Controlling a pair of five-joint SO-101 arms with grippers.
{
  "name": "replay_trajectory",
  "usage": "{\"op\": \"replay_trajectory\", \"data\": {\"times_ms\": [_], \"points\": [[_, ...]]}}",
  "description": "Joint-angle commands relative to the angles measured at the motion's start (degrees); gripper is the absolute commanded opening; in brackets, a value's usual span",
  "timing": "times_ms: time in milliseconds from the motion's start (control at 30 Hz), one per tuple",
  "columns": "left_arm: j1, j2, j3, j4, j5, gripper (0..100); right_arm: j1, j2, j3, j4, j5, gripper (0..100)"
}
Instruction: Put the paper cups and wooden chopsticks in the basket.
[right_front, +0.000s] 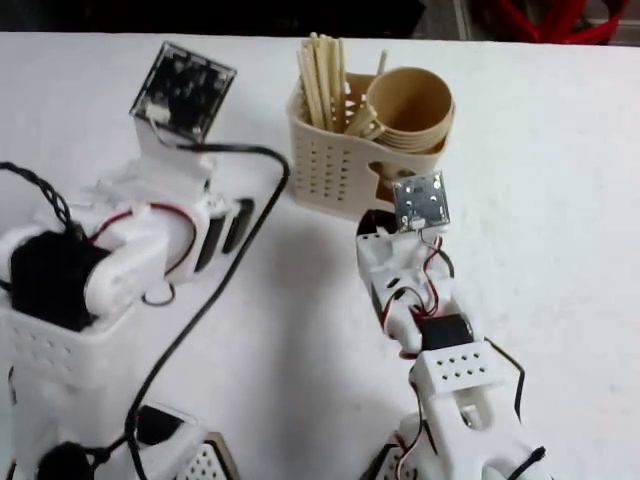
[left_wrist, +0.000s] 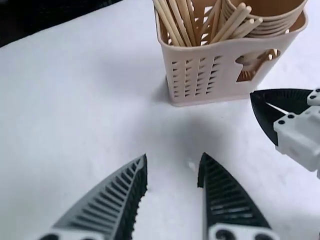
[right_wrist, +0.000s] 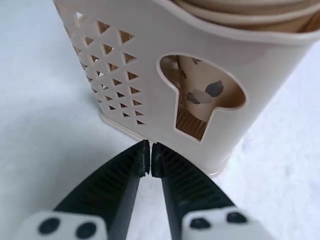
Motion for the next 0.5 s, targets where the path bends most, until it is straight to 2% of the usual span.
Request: {"op": "replay_trajectory", "data": {"times_ms": [0, 133, 267, 467], "points": [[-1.5, -5.3, 6.3, -1.1, 0.8, 18, 0.2, -1.5, -0.8, -1.3, 0.7, 1.9], [-6.6, -7.2, 12.4, -4.4, 0.3, 18, 0.2, -1.5, -0.8, -1.3, 0.7, 1.9], [-8.9, -7.4, 22.5, -9.1, -4.6, 18, 0.1, -1.5, -0.8, -1.3, 0.7, 1.9], [-13.6, -7.1, 42.8, -22.3, -11.3, 18, 0.2, -1.5, -0.8, -1.3, 0.7, 1.9]]}}
